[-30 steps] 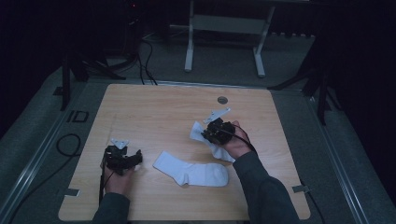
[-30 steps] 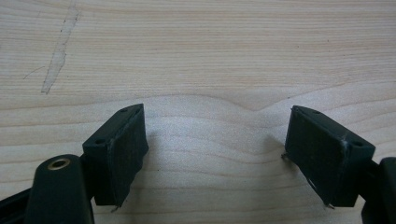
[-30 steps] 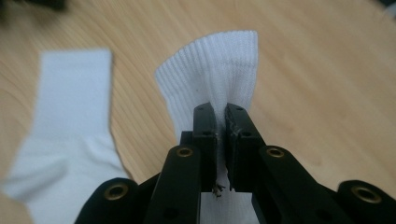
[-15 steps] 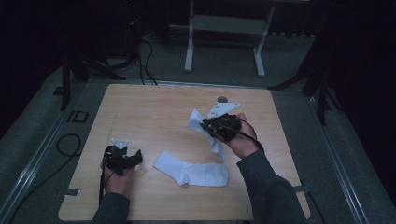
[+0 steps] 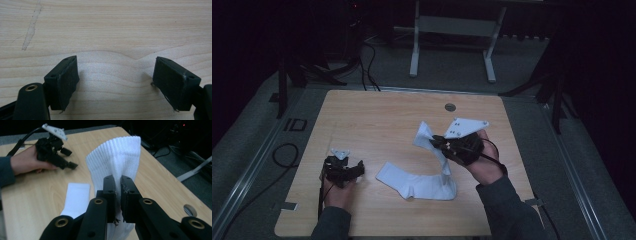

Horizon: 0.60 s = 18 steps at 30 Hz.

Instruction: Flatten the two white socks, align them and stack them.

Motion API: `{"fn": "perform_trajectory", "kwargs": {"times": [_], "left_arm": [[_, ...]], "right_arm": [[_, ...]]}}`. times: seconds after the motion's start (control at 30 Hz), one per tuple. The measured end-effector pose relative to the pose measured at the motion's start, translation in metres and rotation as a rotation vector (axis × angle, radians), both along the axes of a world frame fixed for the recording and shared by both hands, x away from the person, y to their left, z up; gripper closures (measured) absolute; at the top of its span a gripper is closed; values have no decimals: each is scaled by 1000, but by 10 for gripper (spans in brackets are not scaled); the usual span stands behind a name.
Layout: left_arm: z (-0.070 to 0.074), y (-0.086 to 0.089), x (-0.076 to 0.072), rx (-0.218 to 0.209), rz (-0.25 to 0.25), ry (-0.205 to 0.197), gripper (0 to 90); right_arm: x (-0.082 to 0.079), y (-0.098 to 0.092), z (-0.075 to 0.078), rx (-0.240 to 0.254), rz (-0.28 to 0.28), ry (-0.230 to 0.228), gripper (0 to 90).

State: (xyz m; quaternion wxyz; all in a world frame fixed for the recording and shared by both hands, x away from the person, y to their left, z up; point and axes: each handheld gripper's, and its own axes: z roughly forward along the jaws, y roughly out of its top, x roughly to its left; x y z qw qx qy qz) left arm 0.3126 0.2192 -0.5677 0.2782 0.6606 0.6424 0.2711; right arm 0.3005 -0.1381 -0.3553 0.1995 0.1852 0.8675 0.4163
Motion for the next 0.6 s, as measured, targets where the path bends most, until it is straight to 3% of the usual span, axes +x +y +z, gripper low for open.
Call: {"fn": "perform_trajectory", "kwargs": {"times": [0.17,0.6], "left_arm": [[0,0,0,0,1,-2,207],[0,0,0,1,0,-2,207]], "right_arm": [[-7,-2,-18,-17,2,48,831],[-7,29,-75,-22,22,174,830]]}}
